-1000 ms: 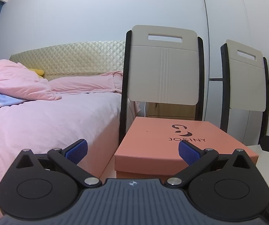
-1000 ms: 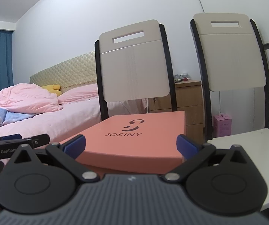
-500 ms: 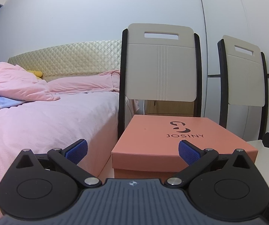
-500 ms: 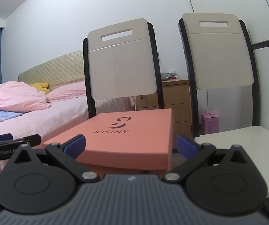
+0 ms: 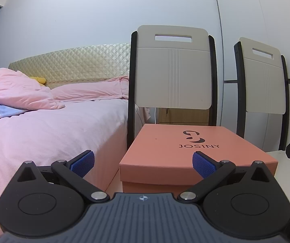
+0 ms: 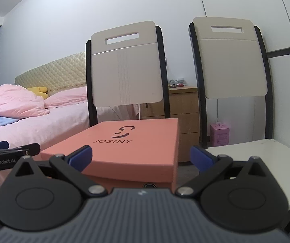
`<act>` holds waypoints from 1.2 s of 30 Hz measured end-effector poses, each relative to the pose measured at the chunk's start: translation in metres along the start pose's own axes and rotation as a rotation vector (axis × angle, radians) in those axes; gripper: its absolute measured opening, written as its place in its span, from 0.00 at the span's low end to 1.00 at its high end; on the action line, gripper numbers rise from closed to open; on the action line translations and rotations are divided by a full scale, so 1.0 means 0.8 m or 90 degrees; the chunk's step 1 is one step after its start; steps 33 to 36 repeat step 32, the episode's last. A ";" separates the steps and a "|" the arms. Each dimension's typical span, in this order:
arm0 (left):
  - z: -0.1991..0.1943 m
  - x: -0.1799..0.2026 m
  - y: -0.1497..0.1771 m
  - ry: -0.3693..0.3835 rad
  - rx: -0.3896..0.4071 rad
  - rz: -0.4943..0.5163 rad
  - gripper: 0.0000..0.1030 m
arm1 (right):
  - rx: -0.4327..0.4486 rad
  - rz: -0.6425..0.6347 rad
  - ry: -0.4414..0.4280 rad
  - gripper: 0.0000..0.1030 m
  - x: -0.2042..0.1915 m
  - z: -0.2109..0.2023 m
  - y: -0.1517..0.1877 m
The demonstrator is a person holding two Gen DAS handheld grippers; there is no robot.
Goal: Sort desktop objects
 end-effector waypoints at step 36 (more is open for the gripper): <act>-0.002 0.005 0.000 0.006 0.005 -0.004 1.00 | 0.000 -0.017 0.012 1.00 -0.001 -0.001 0.000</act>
Point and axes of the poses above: each gripper's, at about its wrist camera, not at the fingertips, and z roughly the way its jaws point, x to its right, y to its underside, the point moved 9 cm from there along z, roughly the way its jaws point, and after that the axes turned 9 degrees about x, right-handed, at the moved point
